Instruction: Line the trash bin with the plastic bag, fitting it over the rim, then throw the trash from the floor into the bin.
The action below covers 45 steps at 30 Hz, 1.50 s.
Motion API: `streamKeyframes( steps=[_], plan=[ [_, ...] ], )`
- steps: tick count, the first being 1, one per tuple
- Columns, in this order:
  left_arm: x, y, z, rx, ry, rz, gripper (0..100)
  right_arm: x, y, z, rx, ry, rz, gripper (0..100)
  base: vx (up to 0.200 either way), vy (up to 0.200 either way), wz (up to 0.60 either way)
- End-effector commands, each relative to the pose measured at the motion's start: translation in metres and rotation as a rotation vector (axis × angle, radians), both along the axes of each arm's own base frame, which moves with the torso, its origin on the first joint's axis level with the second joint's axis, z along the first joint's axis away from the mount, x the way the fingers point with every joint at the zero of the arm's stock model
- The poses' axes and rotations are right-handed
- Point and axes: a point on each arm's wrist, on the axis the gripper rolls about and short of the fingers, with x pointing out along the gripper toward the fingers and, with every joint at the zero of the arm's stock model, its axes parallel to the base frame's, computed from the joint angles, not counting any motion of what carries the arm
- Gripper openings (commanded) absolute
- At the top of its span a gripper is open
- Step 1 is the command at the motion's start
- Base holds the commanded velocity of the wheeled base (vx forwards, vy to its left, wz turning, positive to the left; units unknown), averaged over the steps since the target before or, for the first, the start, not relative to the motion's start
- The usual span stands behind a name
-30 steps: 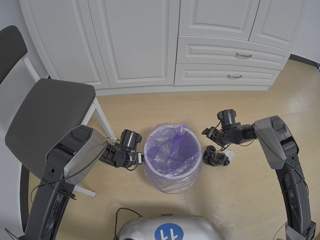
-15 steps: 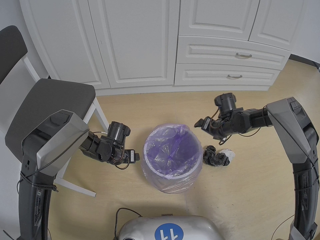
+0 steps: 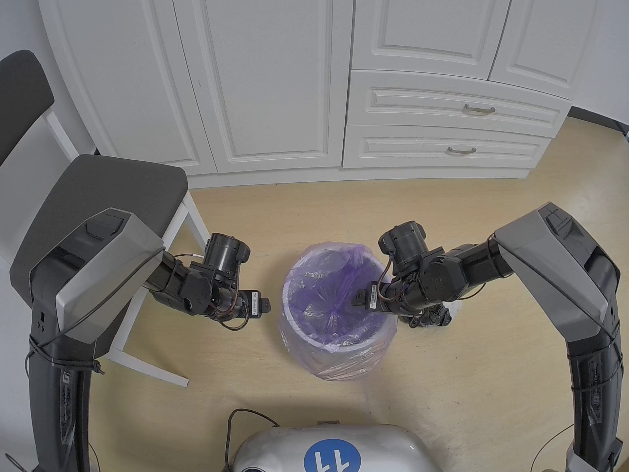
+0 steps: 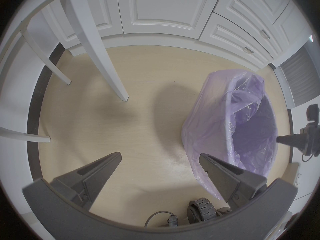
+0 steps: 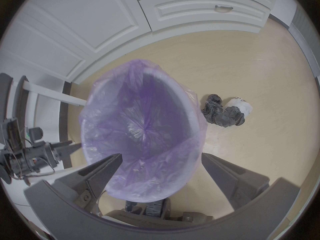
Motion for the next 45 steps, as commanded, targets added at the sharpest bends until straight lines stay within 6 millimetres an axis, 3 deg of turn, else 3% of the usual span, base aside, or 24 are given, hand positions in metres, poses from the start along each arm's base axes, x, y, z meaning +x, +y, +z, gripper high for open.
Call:
streamKeyframes(
  steps=[1, 7, 8, 16, 20, 23, 28, 45],
  plan=[
    [0.000, 0.001, 0.002, -0.001, -0.006, 0.003, 100, -0.003, -0.001, -0.014, -0.039, 0.029, 0.011, 100, 0.000, 0.000, 0.00],
    [0.001, 0.000, 0.001, 0.000, -0.005, 0.004, 100, -0.006, 0.002, -0.021, -0.059, 0.042, 0.031, 100, 0.000, 0.000, 0.00],
    [0.002, 0.000, 0.000, 0.002, -0.006, 0.005, 100, -0.006, 0.006, -0.031, -0.071, 0.053, 0.032, 100, 0.000, 0.000, 0.00],
    [0.001, 0.000, -0.003, 0.004, 0.001, 0.005, 100, -0.001, 0.029, -0.051, -0.111, 0.018, -0.057, 100, 0.000, 0.000, 0.00],
    [0.000, 0.000, -0.005, 0.007, 0.010, 0.003, 100, -0.003, 0.031, -0.060, -0.128, 0.032, -0.051, 100, 0.000, 0.000, 0.00],
    [0.000, 0.000, -0.006, 0.007, 0.010, 0.003, 100, -0.007, 0.030, -0.059, -0.140, 0.043, -0.043, 100, 0.000, 0.000, 0.00],
    [0.000, 0.000, -0.005, 0.007, 0.009, 0.003, 100, -0.015, 0.022, -0.040, -0.162, 0.067, -0.020, 100, 0.000, 0.000, 0.00],
    [0.001, 0.001, -0.006, 0.008, -0.018, 0.014, 100, -0.038, -0.001, -0.031, -0.255, 0.109, 0.141, 100, 0.000, 0.000, 0.00]
  ],
)
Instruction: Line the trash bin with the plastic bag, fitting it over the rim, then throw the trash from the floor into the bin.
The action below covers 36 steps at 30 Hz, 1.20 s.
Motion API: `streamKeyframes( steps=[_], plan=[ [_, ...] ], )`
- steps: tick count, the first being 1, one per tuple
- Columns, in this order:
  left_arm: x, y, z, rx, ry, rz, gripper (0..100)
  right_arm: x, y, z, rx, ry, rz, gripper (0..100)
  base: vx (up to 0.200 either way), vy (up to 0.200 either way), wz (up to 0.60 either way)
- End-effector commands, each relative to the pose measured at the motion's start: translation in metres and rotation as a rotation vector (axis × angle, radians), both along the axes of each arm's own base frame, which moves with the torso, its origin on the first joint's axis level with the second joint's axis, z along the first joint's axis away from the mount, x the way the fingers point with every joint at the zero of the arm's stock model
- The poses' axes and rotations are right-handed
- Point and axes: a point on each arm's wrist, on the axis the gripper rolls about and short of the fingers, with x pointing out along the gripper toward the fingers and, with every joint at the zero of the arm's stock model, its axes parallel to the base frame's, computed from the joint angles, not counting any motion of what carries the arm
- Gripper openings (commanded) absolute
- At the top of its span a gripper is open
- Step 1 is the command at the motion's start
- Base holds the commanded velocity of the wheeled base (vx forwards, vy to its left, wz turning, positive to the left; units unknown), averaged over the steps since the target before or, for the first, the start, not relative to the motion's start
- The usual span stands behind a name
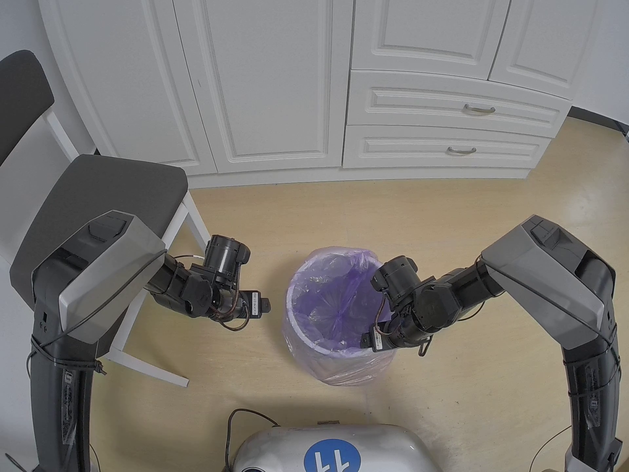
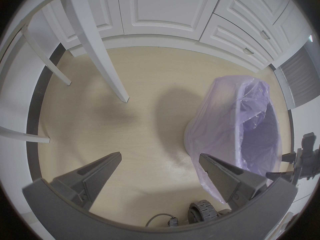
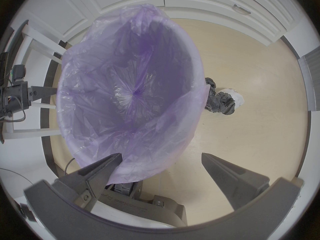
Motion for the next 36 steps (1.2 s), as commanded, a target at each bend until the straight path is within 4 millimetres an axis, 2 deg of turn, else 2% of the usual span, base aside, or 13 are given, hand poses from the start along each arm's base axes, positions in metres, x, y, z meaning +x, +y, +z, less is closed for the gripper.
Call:
streamKeyframes(
  steps=[1, 7, 18, 27, 36],
  plan=[
    [0.000, 0.001, -0.002, 0.012, -0.003, 0.012, 100, -0.004, -0.004, 0.008, 0.000, -0.005, 0.008, 100, 0.000, 0.000, 0.00],
    [0.000, 0.001, -0.003, 0.018, -0.004, 0.014, 100, -0.003, -0.008, 0.018, 0.009, -0.024, 0.002, 100, 0.000, 0.000, 0.00],
    [0.000, 0.001, -0.003, 0.018, -0.004, 0.014, 100, -0.011, -0.016, 0.017, -0.041, -0.004, 0.051, 100, 0.000, 0.000, 0.00],
    [0.000, 0.001, -0.003, 0.018, -0.005, 0.014, 100, -0.022, -0.018, 0.003, -0.090, 0.023, 0.120, 100, 0.000, 0.000, 0.00],
    [0.001, 0.000, -0.006, 0.014, -0.019, 0.016, 100, -0.021, -0.014, -0.015, -0.113, 0.034, 0.127, 100, 0.000, 0.000, 0.00]
  ],
)
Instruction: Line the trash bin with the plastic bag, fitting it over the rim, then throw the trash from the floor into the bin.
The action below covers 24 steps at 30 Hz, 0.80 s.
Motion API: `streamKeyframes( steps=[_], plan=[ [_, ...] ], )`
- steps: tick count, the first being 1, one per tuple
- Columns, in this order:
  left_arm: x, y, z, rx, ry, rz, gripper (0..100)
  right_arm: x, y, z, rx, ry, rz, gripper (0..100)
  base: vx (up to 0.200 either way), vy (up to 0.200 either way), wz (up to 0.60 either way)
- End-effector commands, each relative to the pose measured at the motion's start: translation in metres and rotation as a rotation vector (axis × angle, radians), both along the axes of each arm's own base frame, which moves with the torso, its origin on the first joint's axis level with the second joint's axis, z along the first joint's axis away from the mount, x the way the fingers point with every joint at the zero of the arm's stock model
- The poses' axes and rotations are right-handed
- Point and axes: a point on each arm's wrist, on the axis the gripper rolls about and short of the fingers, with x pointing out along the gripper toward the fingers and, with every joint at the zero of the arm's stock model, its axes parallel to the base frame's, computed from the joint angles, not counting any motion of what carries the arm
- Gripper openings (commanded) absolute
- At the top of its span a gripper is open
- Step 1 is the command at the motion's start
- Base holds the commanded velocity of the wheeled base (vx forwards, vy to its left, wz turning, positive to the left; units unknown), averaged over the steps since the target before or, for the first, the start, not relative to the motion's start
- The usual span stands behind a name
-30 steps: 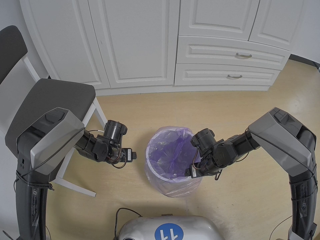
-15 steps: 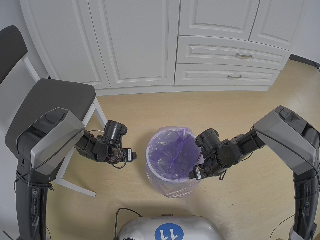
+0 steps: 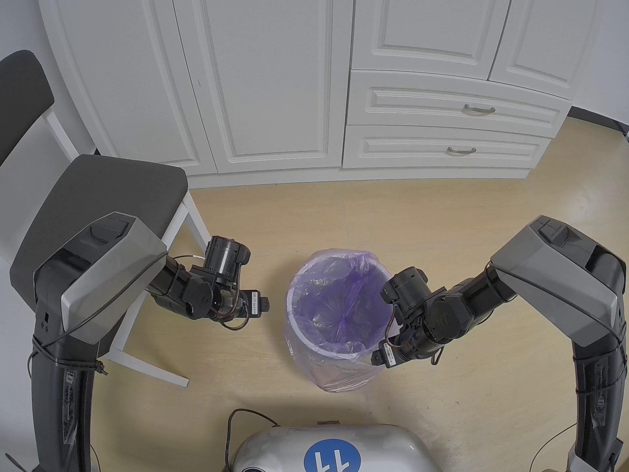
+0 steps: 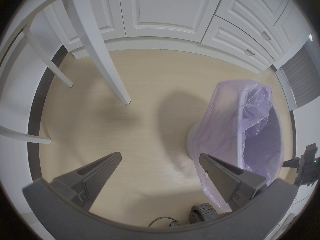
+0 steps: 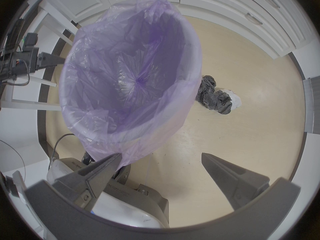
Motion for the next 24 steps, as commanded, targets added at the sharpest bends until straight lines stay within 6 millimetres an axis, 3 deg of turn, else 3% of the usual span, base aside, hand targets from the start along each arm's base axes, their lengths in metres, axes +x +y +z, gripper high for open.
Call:
streamKeyframes(
  steps=[1, 17, 24],
  plan=[
    [0.000, 0.000, -0.005, 0.003, 0.006, 0.001, 100, 0.000, 0.001, -0.012, -0.012, 0.009, 0.000, 100, 0.000, 0.000, 0.00],
    [0.003, 0.003, -0.003, 0.000, -0.005, 0.009, 100, 0.004, -0.006, -0.020, 0.018, -0.173, 0.025, 100, 0.000, 0.000, 0.00],
    [0.004, 0.005, -0.002, 0.005, -0.012, 0.022, 100, 0.023, -0.012, -0.024, 0.054, -0.265, -0.021, 100, 0.000, 0.000, 0.00]
  ],
)
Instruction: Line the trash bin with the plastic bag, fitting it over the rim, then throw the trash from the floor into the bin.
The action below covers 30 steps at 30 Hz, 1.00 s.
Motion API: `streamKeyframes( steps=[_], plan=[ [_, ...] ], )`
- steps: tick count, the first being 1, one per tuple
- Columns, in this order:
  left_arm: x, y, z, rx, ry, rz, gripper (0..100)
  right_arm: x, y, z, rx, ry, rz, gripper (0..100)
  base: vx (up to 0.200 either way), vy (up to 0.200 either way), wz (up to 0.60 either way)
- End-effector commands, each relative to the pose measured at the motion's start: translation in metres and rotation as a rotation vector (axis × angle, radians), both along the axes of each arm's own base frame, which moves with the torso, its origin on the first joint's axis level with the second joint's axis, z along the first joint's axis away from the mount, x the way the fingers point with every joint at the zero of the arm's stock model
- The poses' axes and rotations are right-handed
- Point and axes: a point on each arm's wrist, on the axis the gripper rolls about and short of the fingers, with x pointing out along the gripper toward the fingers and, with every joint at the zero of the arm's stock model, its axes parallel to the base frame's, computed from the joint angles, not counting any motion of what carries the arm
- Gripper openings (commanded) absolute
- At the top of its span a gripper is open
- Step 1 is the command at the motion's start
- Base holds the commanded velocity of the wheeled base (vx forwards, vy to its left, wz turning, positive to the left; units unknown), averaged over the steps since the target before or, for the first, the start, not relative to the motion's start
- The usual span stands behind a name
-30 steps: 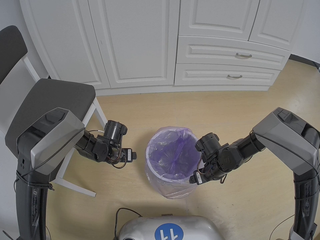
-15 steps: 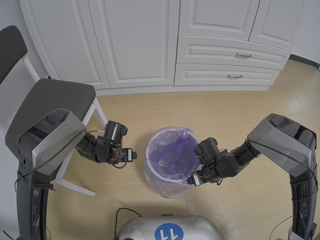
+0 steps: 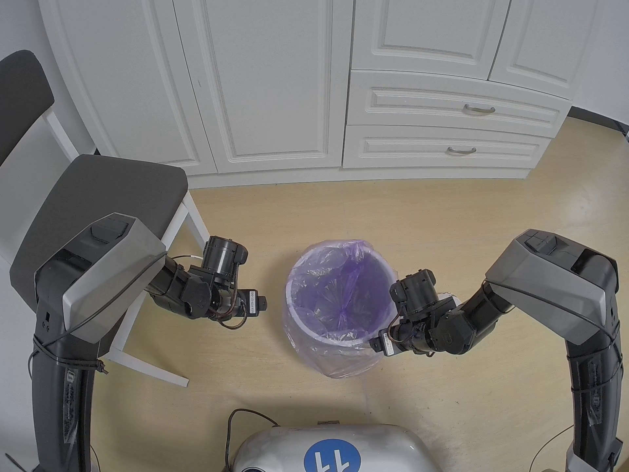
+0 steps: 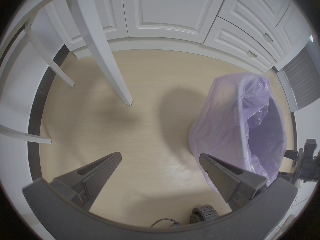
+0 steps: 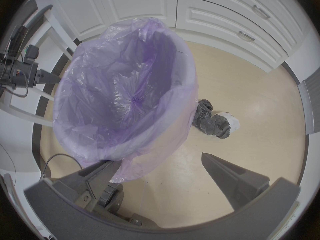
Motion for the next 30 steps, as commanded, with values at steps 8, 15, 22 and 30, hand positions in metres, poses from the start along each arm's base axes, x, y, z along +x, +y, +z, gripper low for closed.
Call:
streamKeyframes(
  steps=[8, 15, 22, 30],
  plan=[
    [0.002, 0.001, -0.003, 0.023, -0.007, 0.023, 100, 0.031, -0.022, -0.002, 0.035, -0.073, -0.082, 100, 0.000, 0.000, 0.00],
    [0.005, 0.000, -0.004, 0.012, -0.047, 0.023, 100, 0.053, -0.039, 0.003, 0.063, -0.120, -0.140, 100, 0.000, 0.000, 0.00],
    [0.004, 0.000, -0.005, 0.012, -0.045, 0.023, 100, 0.061, -0.053, 0.006, 0.071, -0.129, -0.164, 100, 0.000, 0.000, 0.00],
    [0.004, 0.000, -0.004, 0.012, -0.047, 0.024, 100, 0.070, -0.076, 0.010, 0.102, -0.109, -0.174, 100, 0.000, 0.000, 0.00]
  ],
)
